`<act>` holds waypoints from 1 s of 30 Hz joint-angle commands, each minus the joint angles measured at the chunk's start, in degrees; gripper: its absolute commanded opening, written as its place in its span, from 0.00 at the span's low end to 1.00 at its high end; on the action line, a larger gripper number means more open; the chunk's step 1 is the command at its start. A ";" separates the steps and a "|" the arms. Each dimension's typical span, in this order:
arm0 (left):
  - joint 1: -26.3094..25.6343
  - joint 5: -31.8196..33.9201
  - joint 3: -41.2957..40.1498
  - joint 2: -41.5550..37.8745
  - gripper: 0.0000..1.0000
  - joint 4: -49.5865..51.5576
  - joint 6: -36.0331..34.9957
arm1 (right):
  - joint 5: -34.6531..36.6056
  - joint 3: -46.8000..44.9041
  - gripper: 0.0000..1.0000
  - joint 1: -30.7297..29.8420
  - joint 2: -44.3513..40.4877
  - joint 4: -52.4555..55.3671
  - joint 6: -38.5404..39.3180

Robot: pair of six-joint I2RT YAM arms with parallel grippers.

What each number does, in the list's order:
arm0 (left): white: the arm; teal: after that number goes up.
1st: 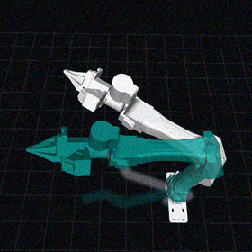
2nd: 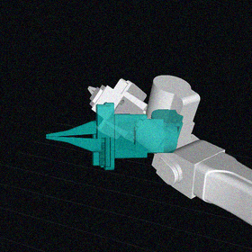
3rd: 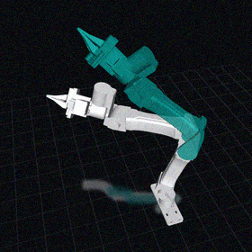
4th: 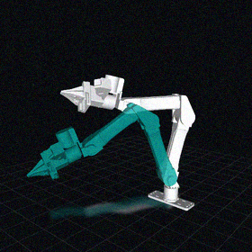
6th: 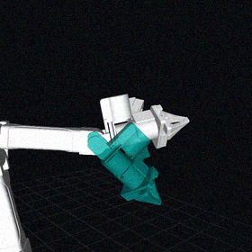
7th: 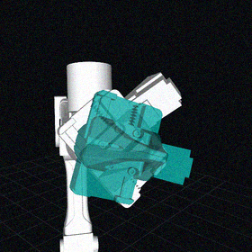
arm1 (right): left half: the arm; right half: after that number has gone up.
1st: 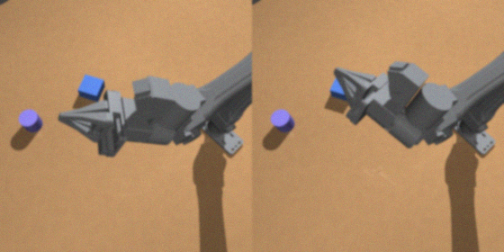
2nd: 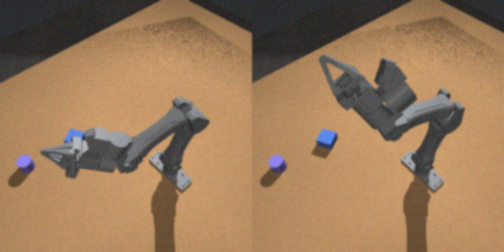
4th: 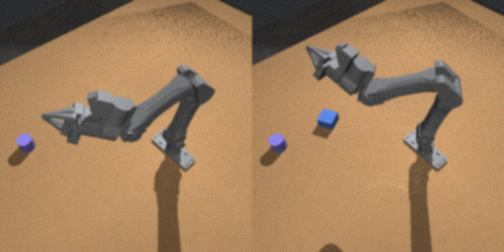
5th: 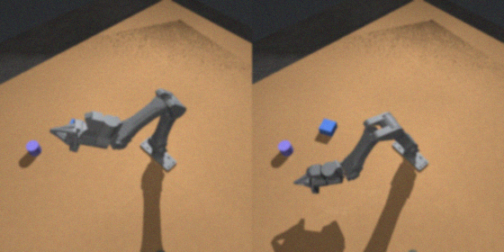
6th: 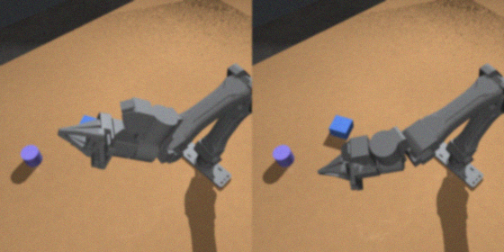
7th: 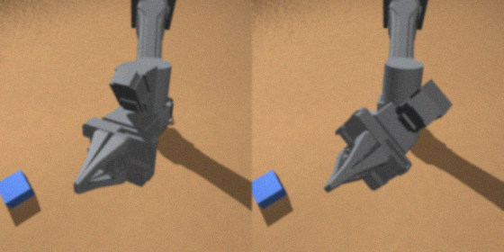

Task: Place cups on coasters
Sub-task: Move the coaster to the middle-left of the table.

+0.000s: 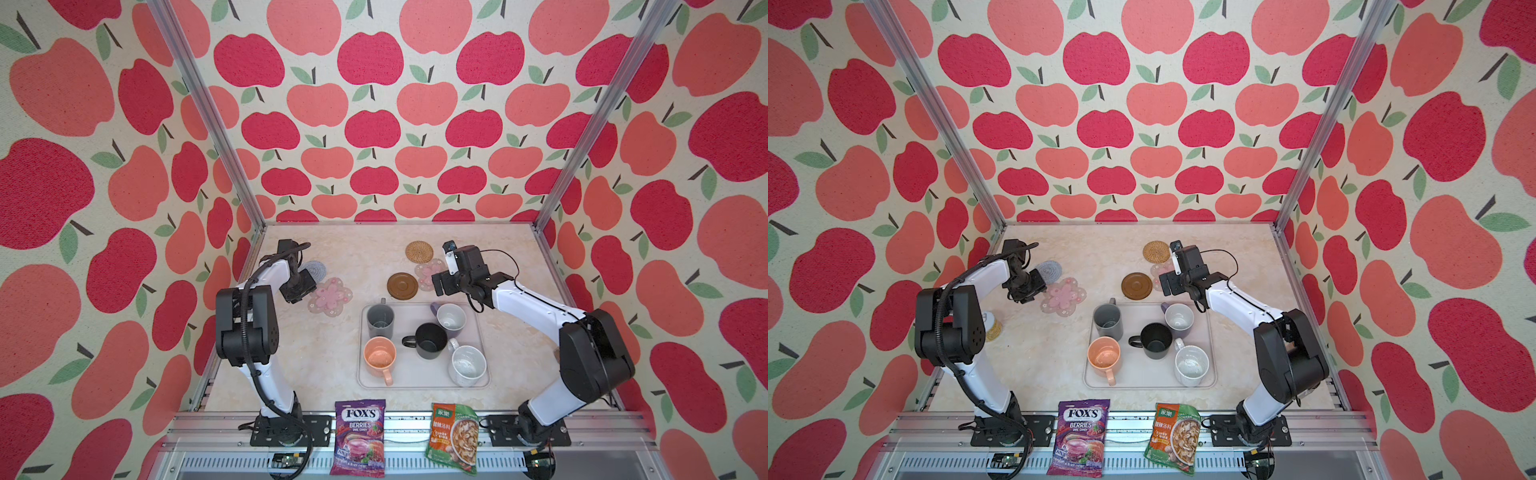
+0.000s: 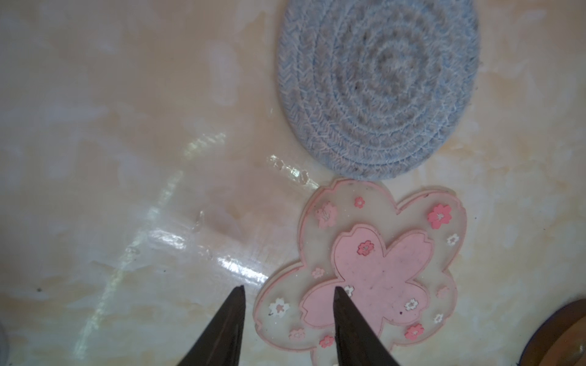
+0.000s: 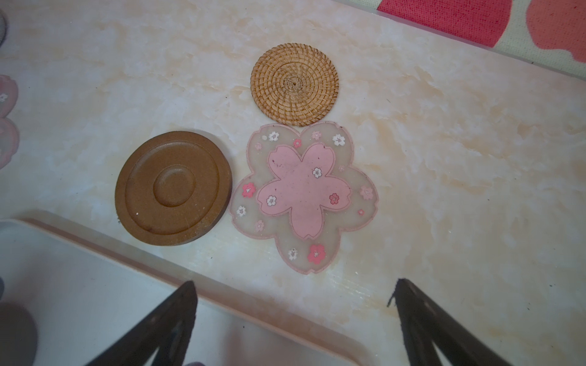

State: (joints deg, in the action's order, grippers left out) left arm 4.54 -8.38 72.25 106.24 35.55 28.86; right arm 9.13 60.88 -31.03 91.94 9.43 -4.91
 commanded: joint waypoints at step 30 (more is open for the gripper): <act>-6.70 0.54 5.59 2.32 0.48 3.36 0.46 | -0.61 4.87 0.99 -3.09 2.82 3.33 -1.27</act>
State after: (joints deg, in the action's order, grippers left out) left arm -2.17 -12.78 75.50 111.53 30.72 33.04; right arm 7.94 64.49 -33.76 94.15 11.62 -6.11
